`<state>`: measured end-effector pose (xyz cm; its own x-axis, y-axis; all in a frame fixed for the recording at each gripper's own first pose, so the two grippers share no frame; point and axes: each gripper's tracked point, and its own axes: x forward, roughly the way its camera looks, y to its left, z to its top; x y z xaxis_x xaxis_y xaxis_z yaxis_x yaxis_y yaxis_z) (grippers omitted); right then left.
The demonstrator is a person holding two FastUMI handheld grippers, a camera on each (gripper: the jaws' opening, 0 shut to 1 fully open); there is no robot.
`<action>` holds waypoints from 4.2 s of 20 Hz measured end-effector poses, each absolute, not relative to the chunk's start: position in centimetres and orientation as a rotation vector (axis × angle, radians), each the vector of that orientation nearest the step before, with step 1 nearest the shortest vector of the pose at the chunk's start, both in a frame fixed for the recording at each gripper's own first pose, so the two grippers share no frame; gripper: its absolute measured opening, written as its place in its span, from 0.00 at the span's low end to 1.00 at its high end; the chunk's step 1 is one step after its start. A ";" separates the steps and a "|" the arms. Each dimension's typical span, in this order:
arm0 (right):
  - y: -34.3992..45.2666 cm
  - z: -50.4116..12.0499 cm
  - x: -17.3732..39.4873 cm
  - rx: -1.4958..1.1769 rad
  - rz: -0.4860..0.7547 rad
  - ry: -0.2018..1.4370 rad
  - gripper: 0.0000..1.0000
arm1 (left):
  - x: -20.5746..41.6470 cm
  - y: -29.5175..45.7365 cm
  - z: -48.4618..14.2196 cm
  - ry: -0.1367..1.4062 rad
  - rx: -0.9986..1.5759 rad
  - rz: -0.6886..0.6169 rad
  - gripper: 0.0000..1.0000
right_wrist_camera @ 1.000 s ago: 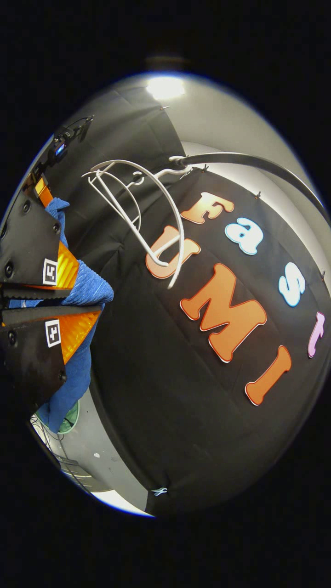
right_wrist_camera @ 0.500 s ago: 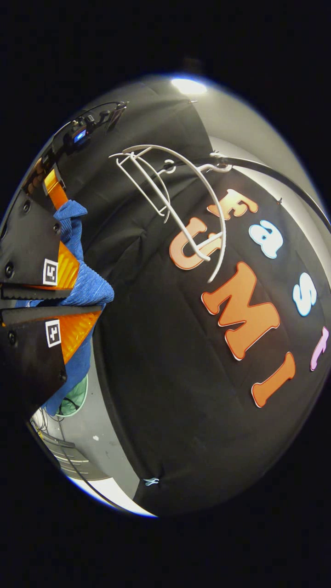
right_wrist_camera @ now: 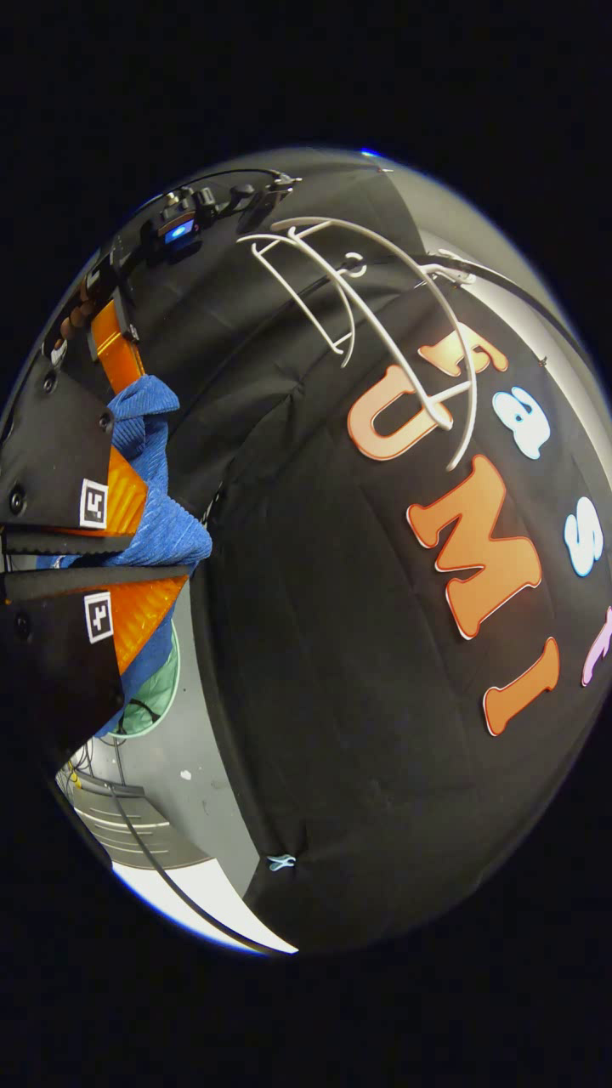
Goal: Grasp the clothes on the hanger with both hands and then place them into the laundry hamper below.
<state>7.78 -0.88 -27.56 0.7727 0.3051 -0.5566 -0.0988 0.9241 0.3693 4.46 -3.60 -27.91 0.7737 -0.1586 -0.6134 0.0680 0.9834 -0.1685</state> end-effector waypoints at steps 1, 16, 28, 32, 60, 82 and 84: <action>-1.0 -28.5 7.6 0.306 0.214 0.670 0.14 | 4.6 -3.5 -28.7 0.700 -0.143 -0.116 0.04; -3.8 -39.4 6.2 0.175 0.107 0.880 0.15 | 3.4 -2.8 -40.3 0.982 -0.102 -0.075 0.05; -5.3 -48.7 5.8 0.082 0.047 1.050 0.15 | 1.0 -2.0 -47.5 1.194 -0.051 -0.011 0.05; -5.9 -51.0 5.4 0.094 0.001 1.111 0.15 | 0.5 -1.5 -49.3 1.253 -0.074 0.019 0.07; -4.8 -41.3 2.7 0.073 -0.029 0.928 0.99 | -1.0 -0.5 -40.6 1.079 -0.001 0.064 0.95; -1.6 -13.5 4.8 -0.065 0.034 0.358 0.98 | 4.5 -3.7 -14.8 0.439 0.017 -0.039 0.96; -0.9 -10.4 4.1 -0.069 0.053 0.307 0.98 | 4.8 -4.3 -12.4 0.382 0.015 -0.046 0.96</action>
<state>4.12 -0.86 -10.39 0.9518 0.0416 -0.3040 -0.0628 0.9962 -0.0602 4.78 -4.31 -12.44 0.9270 -0.0425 -0.3726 0.0481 0.9988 0.0058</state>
